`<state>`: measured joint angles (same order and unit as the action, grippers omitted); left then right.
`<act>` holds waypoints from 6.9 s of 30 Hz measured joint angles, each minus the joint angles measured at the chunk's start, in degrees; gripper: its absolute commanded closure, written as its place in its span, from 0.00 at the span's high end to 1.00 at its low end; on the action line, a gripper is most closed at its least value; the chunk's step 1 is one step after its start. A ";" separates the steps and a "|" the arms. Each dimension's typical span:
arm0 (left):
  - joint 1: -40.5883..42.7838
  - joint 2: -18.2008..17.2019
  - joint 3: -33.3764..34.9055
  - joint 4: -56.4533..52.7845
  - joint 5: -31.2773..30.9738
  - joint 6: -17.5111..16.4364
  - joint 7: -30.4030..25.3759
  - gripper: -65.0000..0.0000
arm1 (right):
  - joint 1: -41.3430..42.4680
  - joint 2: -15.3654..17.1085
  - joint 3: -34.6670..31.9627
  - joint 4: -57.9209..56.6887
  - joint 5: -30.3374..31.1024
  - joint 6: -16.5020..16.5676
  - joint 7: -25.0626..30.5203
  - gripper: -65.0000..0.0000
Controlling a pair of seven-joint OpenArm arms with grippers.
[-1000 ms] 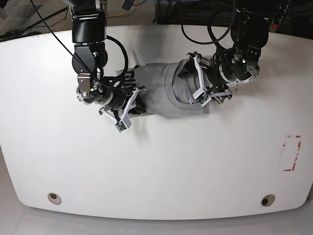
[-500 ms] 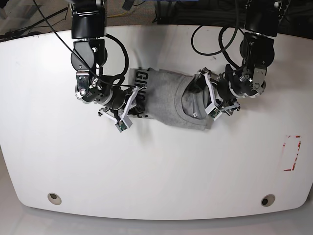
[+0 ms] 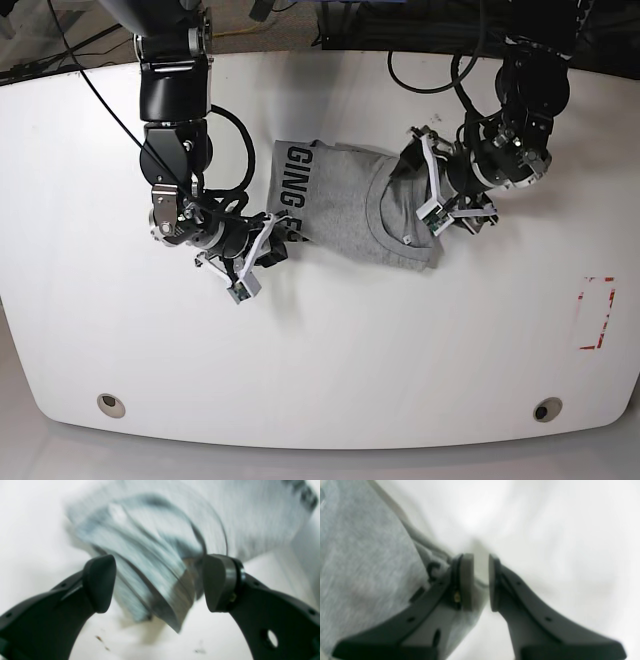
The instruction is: Fold the T-shirt properly
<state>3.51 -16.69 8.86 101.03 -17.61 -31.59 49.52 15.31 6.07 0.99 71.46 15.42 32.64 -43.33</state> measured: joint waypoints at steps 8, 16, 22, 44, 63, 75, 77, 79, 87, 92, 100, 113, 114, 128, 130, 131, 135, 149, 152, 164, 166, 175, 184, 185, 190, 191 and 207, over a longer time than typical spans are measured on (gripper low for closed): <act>-1.88 1.05 1.44 -10.60 -1.20 -0.26 -4.11 0.78 | -1.38 2.80 -1.55 -3.17 0.55 0.00 2.27 0.14; -9.57 0.90 1.60 -21.18 -2.34 -1.22 -8.98 0.78 | -10.23 4.17 -1.51 8.39 3.91 1.68 -2.36 0.14; -12.94 0.90 1.75 -22.08 -1.20 -1.14 -6.51 0.78 | -15.85 3.58 -2.47 13.94 4.11 1.33 -2.75 0.14; -6.25 2.10 0.22 2.29 0.44 3.63 5.25 0.78 | -20.55 -4.72 -13.40 18.43 3.63 1.42 -3.67 0.14; -5.27 3.65 -0.46 -21.64 -4.37 7.10 -12.41 0.78 | -20.59 6.40 -3.69 22.40 14.67 1.31 -3.80 0.13; -4.63 -13.31 -13.00 -31.41 -3.43 4.35 -14.03 0.78 | -20.61 8.39 2.73 22.40 14.88 1.05 -3.82 0.13; -4.24 -15.93 -13.99 -33.27 -3.50 1.84 -14.36 0.78 | -20.74 8.52 2.78 22.40 14.78 1.03 -3.80 0.13; -3.74 -18.56 -13.90 -35.36 -3.72 -0.33 -17.33 0.78 | -20.76 8.44 2.73 22.40 14.64 1.05 -3.82 0.13; -3.63 -28.87 -9.68 -45.07 -4.02 -2.32 -25.73 0.78 | -20.92 8.24 2.49 22.67 14.73 1.05 -3.87 0.13; -3.34 -33.07 -7.61 -47.58 -2.27 -1.92 -28.92 0.78 | -21.66 8.04 2.34 24.61 14.78 1.29 -3.82 0.13; -1.38 -35.12 -14.49 -38.91 -0.31 -8.83 -26.56 0.78 | -22.05 7.96 2.29 26.97 14.82 1.25 -3.78 0.13; 3.17 -16.61 -22.67 -16.90 9.68 -3.06 -29.73 0.78 | -21.90 4.92 3.23 26.93 -3.45 1.05 1.33 0.14; 3.28 -13.94 -22.73 -16.33 11.43 -1.84 -31.34 0.78 | -22.01 3.87 3.74 26.67 -7.30 0.92 4.33 0.14; 13.86 9.22 -23.41 -10.10 22.73 15.26 -55.06 0.78 | -27.10 -7.89 17.20 24.92 -31.28 1.66 32.61 0.14; 17.25 11.52 -23.34 -7.58 22.62 15.78 -55.43 0.78 | -29.05 -7.82 17.35 26.12 -31.15 1.86 32.81 0.14; 19.04 12.31 -23.32 -6.38 22.71 15.23 -55.34 0.78 | -30.27 -7.78 17.35 26.69 -30.49 1.88 32.63 0.14; 26.45 15.78 -23.47 -1.86 22.56 15.56 -55.30 0.78 | -35.04 -5.53 17.14 28.87 -24.35 2.08 32.61 0.14; 53.24 21.64 -21.55 8.44 22.32 16.06 -55.32 0.78 | -49.94 2.12 23.02 31.34 -6.40 1.88 32.63 0.14; 57.46 21.66 -20.26 8.94 22.25 15.23 -55.60 0.78 | -53.37 4.24 23.50 31.41 -4.39 1.66 32.59 0.14; 70.93 21.68 -20.37 8.02 22.14 15.67 -55.58 0.78 | -73.18 6.56 22.69 31.95 2.36 1.86 32.85 0.13; 70.29 21.70 -20.33 6.23 22.03 15.72 -55.76 0.78 | -77.24 6.47 21.86 31.89 2.67 1.88 32.83 0.13; 68.85 18.53 -20.65 -10.25 22.05 16.02 -55.65 0.78 | -79.93 6.21 13.27 19.89 2.62 4.81 33.40 0.13; 51.80 15.74 -18.12 -32.50 22.18 15.82 -57.00 0.78 | -65.22 6.67 9.86 -3.06 1.01 3.93 33.99 0.13; 50.25 15.23 -17.97 -35.36 21.94 16.00 -57.20 0.78 | -64.08 6.58 9.81 -4.92 0.52 4.04 34.01 0.13; 41.40 14.27 -18.23 -50.53 22.56 16.57 -55.65 0.78 | -57.46 5.70 10.14 -14.14 -7.65 3.19 37.27 0.13; 39.56 14.32 -18.21 -53.05 22.53 16.46 -56.26 0.78 | -56.33 5.42 10.14 -15.65 -8.37 3.15 39.06 0.13; 16.02 12.96 -17.27 -85.02 22.45 21.68 -57.02 0.78 | -39.80 3.96 9.97 -36.63 -15.47 -6.08 42.34 0.13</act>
<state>19.53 -3.73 -8.40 16.01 4.84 -9.91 -7.51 -24.49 10.02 10.96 34.83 -0.05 26.57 -0.99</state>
